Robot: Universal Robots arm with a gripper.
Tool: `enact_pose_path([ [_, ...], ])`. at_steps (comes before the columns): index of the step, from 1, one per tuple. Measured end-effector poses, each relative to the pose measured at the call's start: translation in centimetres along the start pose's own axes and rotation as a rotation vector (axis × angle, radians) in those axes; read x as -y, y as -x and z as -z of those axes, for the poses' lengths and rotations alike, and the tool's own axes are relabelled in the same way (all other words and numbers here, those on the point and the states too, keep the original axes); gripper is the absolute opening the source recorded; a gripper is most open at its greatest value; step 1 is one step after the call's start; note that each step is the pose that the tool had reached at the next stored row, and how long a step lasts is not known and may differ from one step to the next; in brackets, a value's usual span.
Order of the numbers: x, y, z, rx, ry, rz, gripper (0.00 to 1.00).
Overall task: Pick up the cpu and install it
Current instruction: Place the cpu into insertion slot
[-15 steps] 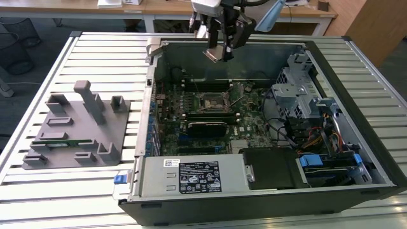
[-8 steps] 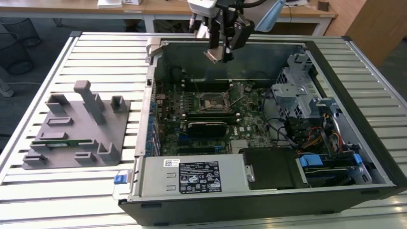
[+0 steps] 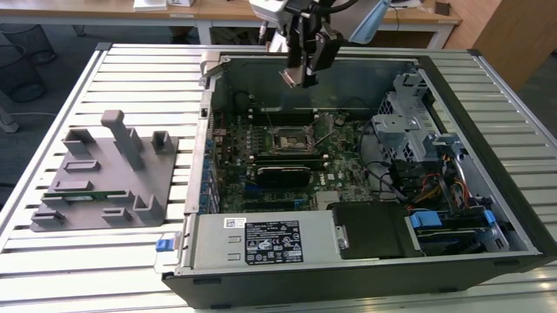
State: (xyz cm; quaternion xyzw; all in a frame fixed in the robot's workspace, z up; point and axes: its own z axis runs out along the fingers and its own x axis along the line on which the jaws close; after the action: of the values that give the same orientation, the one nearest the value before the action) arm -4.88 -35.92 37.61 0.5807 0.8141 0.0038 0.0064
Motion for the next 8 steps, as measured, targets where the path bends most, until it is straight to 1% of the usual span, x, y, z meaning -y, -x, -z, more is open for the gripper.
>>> enact_pose_path([
  [8, 0.00, 0.00, -0.35, 0.0016, -0.0005, -0.117, 0.53],
])
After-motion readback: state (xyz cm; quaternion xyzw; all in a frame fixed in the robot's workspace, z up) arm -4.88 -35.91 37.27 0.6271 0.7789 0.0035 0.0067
